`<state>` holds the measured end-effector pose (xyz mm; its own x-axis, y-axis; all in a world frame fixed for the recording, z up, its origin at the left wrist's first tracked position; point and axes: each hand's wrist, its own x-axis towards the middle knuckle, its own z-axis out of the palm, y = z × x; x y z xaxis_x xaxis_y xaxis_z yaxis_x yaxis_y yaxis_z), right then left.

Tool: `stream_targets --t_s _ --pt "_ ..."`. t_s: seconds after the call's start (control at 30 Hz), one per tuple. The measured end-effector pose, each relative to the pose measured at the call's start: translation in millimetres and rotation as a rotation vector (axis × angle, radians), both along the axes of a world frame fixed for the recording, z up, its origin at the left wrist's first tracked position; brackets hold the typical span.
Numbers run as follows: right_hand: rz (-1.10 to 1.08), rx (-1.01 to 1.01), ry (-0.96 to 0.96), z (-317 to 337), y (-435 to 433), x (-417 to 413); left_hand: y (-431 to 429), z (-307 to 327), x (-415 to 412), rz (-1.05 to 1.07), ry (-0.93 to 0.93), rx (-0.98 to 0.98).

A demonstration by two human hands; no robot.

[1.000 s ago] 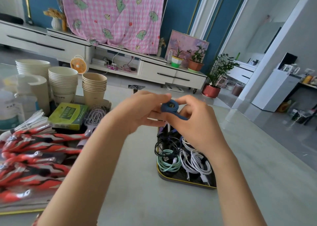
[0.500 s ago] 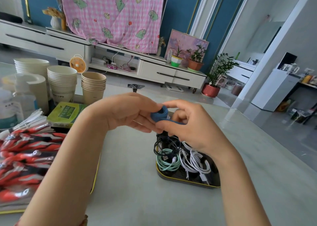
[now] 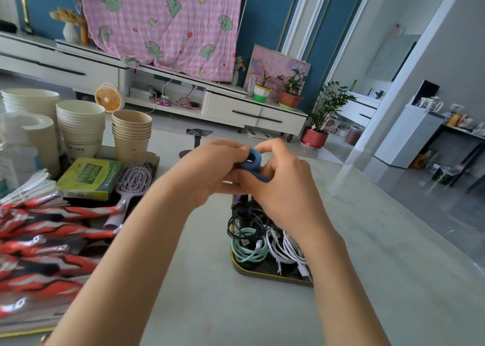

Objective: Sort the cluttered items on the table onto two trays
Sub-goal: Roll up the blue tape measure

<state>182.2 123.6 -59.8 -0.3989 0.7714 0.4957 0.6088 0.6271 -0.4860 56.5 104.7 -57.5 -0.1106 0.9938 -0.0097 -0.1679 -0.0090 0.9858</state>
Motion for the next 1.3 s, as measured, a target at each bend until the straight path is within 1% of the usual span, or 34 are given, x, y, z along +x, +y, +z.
stream_targets --t_s 0.07,0.13,0.2,0.23,0.33,0.5,0.57,0.63,0.7,0.8,0.87,0.97,1.07,1.17,1.23,1.3 --pt "0.147 -0.153 -0.046 3.1 0.2 6.4 -5.1 0.0 -13.9 -0.082 0.066 -0.038" --pt "0.264 -0.245 -0.117 5.2 -1.9 10.1 -11.3 -0.9 -28.4 -0.182 0.166 -0.081" --pt "0.296 -0.253 -0.145 6.9 -5.4 9.0 -17.9 -0.4 -37.4 -0.283 0.257 -0.097" --pt "0.282 -0.234 -0.139 7.0 -6.1 7.3 -19.7 0.3 -38.9 -0.301 0.258 -0.092" --pt "0.159 -0.144 -0.068 5.6 -6.2 1.8 -15.0 1.0 -34.0 -0.212 0.185 -0.057" --pt "-0.1 0.06 -0.031 1.9 -7.8 -5.9 -1.7 1.9 -0.7 0.002 -0.027 -0.014" --pt "-0.152 0.1 -0.013 -0.5 -6.6 -7.3 2.8 -0.3 7.1 0.099 -0.014 0.015" --pt "-0.123 0.068 0.005 -1.4 -4.2 -5.0 4.6 -2.5 5.2 0.094 0.028 0.026" --pt "-0.018 -0.015 0.011 0.8 -2.1 -0.1 0.9 -2.4 -4.8 -0.014 0.052 0.016" --pt "0.178 -0.184 -0.045 5.4 -3.0 6.9 -8.9 0.0 -22.7 -0.157 0.118 -0.034" --pt "0.234 -0.23 -0.059 6.1 -4.2 8.7 -13.5 0.1 -30.0 -0.22 0.167 -0.064" --pt "0.183 -0.177 -0.038 5.2 -4.1 5.2 -13.8 0.1 -29.4 -0.217 0.157 -0.06" --pt "0.021 -0.059 0.033 3.0 -2.9 -0.1 -7.0 1.1 -14.5 -0.095 0.032 -0.018" --pt "-0.115 0.065 0.055 -1.7 -2.9 -4.7 -1.1 0.3 0.8 -0.005 0.014 0.016" --pt "-0.129 0.098 0.056 -4.4 -1.4 -5.0 0.8 -1.1 2.7 0.018 0.03 0.013" --pt "-0.064 0.064 0.029 -4.7 1.2 -3.2 0.4 -1.4 -2.0 0.004 0.038 -0.011"
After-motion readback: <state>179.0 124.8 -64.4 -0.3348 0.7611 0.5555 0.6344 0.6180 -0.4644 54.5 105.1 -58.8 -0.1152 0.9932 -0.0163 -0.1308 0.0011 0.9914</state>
